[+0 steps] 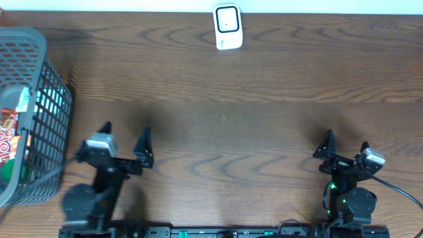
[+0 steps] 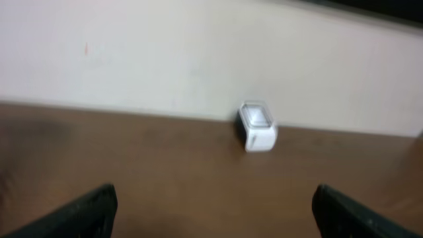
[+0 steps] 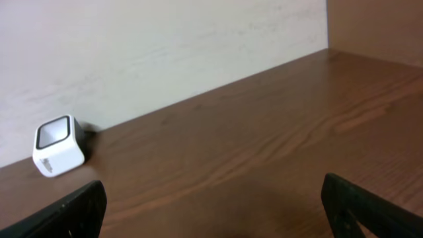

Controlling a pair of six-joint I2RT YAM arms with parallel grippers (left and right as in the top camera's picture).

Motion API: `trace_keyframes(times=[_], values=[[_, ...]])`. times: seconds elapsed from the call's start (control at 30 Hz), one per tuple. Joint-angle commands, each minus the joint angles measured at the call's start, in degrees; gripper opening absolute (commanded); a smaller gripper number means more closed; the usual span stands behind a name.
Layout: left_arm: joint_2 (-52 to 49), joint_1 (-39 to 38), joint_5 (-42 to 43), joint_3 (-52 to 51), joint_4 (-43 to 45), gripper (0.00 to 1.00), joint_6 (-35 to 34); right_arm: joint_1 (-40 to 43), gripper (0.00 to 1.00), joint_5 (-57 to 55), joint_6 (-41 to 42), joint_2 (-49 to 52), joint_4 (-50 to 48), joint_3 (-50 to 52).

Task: Scan the item barcode
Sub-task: 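Raise the left gripper and move it toward the grey basket, then reach into the basket and grasp the green-lidded jar with the left gripper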

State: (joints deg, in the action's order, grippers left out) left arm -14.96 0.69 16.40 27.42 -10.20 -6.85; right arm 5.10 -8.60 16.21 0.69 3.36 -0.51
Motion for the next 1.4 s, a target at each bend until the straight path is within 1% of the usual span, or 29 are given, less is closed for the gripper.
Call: trace_keyframes(times=[0.0,0.07,0.13,0.17,0.27,0.37,0.43,0.53,0.6,0.67,0.7,0.8,0.87,0.93,1.0,1.07,1.23,1.37], values=[[-9.8,0.0,2.4,17.8,-9.2,0.94,2.1,-0.5,0.99,0.1,-0.5,-0.3,0.1,0.2],[-16.4,0.0,5.8,28.9,-19.0,0.94,2.1,-0.5,0.99,0.1,-0.5,-0.3,0.1,0.2],[-20.6,0.0,7.5,36.8,-24.8,0.94,1.7,-0.5,0.99,0.1,-0.5,-0.3,0.1,0.2],[-22.4,0.0,10.1,40.5,-27.7,0.94,1.7,-0.5,0.99,0.1,-0.5,-0.3,0.1,0.2],[-25.0,0.0,15.0,46.7,-31.6,0.95,1.7,-0.5,0.99,0.1,-0.5,-0.3,0.1,0.2],[-24.9,0.0,15.0,49.4,-30.3,0.94,2.9,-0.5,0.99,0.1,-0.5,-0.3,0.1,0.2],[-25.4,0.0,8.2,51.8,-30.1,0.94,1.4,-0.5,0.99,0.1,-0.5,-0.3,0.1,0.2],[-28.6,0.0,-9.2,56.7,-33.2,0.94,-2.3,-0.5,0.99,0.1,-0.5,-0.3,0.1,0.2],[-33.0,0.0,-17.4,61.6,-36.4,0.98,-2.4,-0.5,0.99,0.1,-0.5,-0.3,0.1,0.2],[-39.6,0.9,-25.3,69.2,-41.6,0.98,-2.6,-0.5,0.99,0.1,-0.5,-0.3,0.1,0.2],[-43.0,1.8,-28.3,73.4,-44.5,0.98,-3.9,-0.5,0.99,0.1,-0.5,-0.3,0.1,0.2],[-53.4,6.5,-34.1,87.0,-53.0,0.98,-8.5,-0.5,0.99,0.1,-0.5,-0.3,0.1,0.2],[-59.6,11.5,-35.2,94.6,-57.8,0.98,-13.1,-0.5,0.99,0.1,-0.5,-0.3,0.1,0.2],[-65.1,17.4,-35.1,100.4,-62.9,0.98,-19.3,-0.5,0.99,0.1,-0.5,-0.3,0.1,0.2],[-68.8,22.9,-35.1,102.8,-66.9,0.98,-24.3,-0.5,0.99,0.1,-0.5,-0.3,0.1,0.2],[-71.3,28.2,-35.0,102.9,-69.5,0.98,-27.0,-0.5,0.99,0.1,-0.5,-0.3,0.1,0.2],[-77.2,37.5,-28.9,102.3,-76.6,0.98,-27.5,-0.5,0.99,0.1,-0.5,-0.3,0.1,0.2],[-79.1,43.3,-28.8,98.9,-78.6,0.98,-31.8,-0.5,0.99,0.1,-0.5,-0.3,0.1,0.2]])
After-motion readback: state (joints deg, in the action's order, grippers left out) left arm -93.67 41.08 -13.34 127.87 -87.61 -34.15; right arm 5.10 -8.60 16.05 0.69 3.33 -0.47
